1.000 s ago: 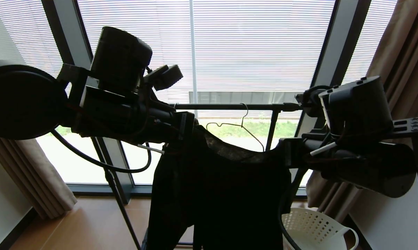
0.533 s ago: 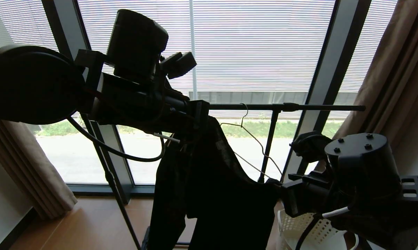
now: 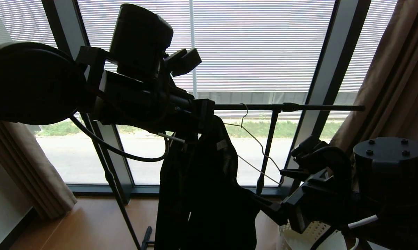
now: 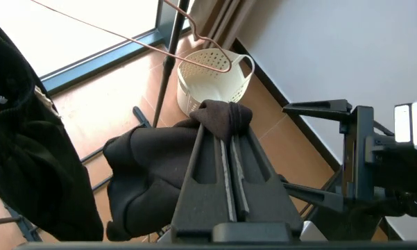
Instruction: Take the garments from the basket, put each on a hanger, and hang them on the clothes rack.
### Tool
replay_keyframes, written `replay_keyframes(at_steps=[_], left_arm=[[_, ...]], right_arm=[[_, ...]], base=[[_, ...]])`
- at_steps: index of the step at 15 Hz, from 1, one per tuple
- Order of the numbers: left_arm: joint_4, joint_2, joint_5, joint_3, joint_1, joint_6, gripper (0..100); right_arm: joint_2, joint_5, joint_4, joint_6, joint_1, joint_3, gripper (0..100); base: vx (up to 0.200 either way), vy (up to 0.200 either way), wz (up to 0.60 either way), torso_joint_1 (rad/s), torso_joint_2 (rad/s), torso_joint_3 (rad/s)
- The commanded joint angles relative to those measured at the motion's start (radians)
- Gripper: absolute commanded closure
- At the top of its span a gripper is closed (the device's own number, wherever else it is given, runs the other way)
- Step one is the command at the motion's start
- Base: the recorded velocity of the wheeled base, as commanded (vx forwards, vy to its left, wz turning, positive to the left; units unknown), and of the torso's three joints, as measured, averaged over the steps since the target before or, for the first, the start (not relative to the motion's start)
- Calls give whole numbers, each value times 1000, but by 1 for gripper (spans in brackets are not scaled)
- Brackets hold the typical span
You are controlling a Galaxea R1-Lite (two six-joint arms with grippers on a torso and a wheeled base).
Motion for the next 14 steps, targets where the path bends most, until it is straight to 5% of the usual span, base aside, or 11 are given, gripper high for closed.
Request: replay_keyframes(at_steps=[1, 4, 6, 14], left_arm=[[0, -6, 0, 3, -6, -1, 100], [0, -9, 10, 0, -15, 12, 100], [-1, -9, 38, -3, -9, 15, 100], [-6, 19, 44, -17, 25, 28, 100]], right_arm=[[6, 15, -30, -12, -11, -25, 0], [39, 12, -24, -64, -11, -101, 0], [13, 15, 11, -103, -65, -50, 0], [-273, 231, 27, -75, -173, 114, 0]], base=[[0, 0, 0, 0, 0, 0], [0, 0, 0, 0, 0, 0], [0, 0, 0, 0, 0, 0], [0, 0, 0, 0, 0, 0]])
